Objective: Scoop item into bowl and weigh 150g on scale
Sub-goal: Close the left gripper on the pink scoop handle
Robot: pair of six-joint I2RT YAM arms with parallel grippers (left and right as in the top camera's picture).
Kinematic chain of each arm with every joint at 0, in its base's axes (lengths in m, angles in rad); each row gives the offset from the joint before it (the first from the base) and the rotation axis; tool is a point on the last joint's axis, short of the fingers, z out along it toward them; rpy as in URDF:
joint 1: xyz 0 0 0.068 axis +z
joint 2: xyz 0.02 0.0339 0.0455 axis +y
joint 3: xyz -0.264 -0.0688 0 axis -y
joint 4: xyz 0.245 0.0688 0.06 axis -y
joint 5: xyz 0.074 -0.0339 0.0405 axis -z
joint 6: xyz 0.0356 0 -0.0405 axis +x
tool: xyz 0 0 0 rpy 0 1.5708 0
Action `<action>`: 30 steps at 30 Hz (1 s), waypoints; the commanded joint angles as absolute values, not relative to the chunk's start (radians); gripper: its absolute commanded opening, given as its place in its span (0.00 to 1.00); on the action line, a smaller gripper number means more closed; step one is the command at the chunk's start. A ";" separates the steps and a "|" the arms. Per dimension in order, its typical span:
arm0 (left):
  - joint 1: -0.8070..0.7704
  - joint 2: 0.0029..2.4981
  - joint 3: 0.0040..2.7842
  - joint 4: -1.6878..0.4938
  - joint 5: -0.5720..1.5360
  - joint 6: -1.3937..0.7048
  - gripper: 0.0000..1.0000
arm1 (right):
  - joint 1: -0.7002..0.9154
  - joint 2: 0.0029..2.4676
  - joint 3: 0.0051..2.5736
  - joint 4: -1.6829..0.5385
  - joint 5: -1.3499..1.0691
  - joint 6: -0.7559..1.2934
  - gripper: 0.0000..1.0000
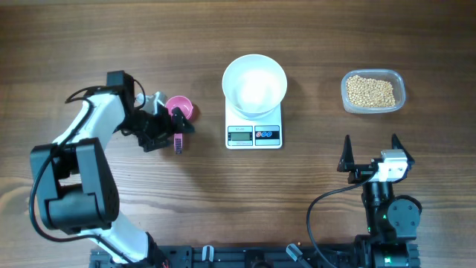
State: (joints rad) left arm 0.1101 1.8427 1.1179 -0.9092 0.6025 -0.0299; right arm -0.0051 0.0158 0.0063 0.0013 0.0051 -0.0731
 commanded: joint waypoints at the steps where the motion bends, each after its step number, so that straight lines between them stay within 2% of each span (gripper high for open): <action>1: 0.089 1.890 1.113 -0.903 0.619 -0.004 0.93 | -0.001 0.011 0.005 0.007 0.018 -0.079 0.99; 5: 0.092 1.931 1.113 -0.882 0.587 0.028 0.89 | -0.001 0.011 0.005 0.007 0.018 -0.078 1.00; 8: 0.092 1.931 1.113 -0.882 0.595 0.050 0.72 | -0.001 0.011 0.005 0.007 0.018 -0.079 1.00; 10: 0.092 1.931 1.113 -0.881 0.594 0.054 0.69 | -0.001 0.011 0.005 0.007 0.018 -0.078 1.00; 11: 0.092 1.932 1.113 -0.877 0.595 0.053 0.61 | -0.001 0.011 0.005 0.007 0.018 -0.078 1.00; 14: 0.092 1.932 1.113 -0.874 0.595 0.053 0.48 | -0.001 0.011 0.005 0.007 0.018 -0.078 1.00; 19: 0.092 1.932 1.113 -0.866 0.595 0.053 0.37 | -0.001 0.011 0.005 0.007 0.018 -0.079 1.00; 21: 0.092 1.932 1.113 -0.850 0.595 0.053 0.37 | -0.001 0.011 0.005 0.007 0.018 -0.079 1.00; 22: 0.092 1.932 1.113 -0.843 0.595 0.053 0.41 | -0.001 0.011 0.005 0.007 0.018 -0.079 1.00; 23: 0.092 1.932 1.113 -0.836 0.594 0.052 0.53 | -0.001 0.011 0.005 0.007 0.018 -0.079 1.00; 25: 0.092 1.932 1.113 -0.814 0.595 0.044 0.61 | -0.001 0.011 0.005 0.007 0.018 -0.078 1.00; 28: 0.092 1.932 1.113 -0.787 0.603 0.044 0.63 | -0.001 0.011 0.005 0.007 0.018 -0.078 1.00; 30: 0.092 1.932 1.113 -0.773 0.632 0.044 0.59 | -0.001 0.011 0.005 0.007 0.018 -0.078 1.00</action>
State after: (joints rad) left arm 0.0914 1.9171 1.1172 -0.7841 0.5938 0.0437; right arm -0.0051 0.0158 0.0063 0.0010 0.0051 -0.0731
